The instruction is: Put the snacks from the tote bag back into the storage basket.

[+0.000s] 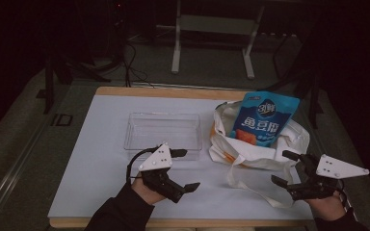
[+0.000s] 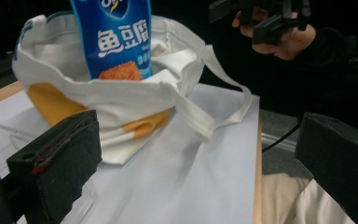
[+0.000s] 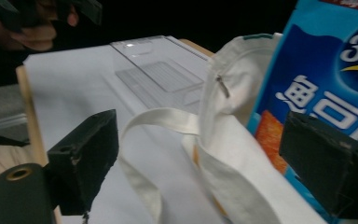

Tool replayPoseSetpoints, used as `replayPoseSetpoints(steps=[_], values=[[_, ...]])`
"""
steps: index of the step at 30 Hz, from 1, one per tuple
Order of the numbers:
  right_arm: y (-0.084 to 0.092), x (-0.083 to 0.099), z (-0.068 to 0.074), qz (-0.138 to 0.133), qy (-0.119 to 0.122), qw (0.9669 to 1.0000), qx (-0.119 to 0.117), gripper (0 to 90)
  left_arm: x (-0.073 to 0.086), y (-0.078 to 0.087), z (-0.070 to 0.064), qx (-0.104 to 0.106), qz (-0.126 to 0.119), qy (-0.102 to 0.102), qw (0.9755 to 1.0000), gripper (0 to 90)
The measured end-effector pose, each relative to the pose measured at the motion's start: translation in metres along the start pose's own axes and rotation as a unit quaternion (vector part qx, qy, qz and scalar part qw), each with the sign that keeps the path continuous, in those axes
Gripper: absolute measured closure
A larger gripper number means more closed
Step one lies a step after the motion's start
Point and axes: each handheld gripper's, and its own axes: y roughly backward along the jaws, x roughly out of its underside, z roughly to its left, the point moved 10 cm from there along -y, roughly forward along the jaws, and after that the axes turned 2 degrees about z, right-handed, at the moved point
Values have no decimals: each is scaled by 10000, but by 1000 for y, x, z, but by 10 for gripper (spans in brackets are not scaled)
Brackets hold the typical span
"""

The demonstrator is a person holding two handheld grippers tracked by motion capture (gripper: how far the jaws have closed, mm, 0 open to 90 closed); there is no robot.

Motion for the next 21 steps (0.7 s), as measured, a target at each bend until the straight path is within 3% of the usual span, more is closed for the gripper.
replayPoseSetpoints(steps=[8, 11, 15, 21], values=[[4, -11, -15, -136, 158, 9997, 122, 139, -15, -11, 13, 98, -111, 43, 9999, 7], [5, -16, -21, -204, 159, 9996, 119, 143, -16, -20, 22, 88, 6, -45, 10000, 7], [4, -20, -28, -227, 137, 9996, 128, 143, -20, -31, 31, 178, -99, 123, 9997, 7], [5, -22, -35, -236, 155, 9995, 138, 144, -26, -47, 37, 208, 17, 4, 9998, 7]])
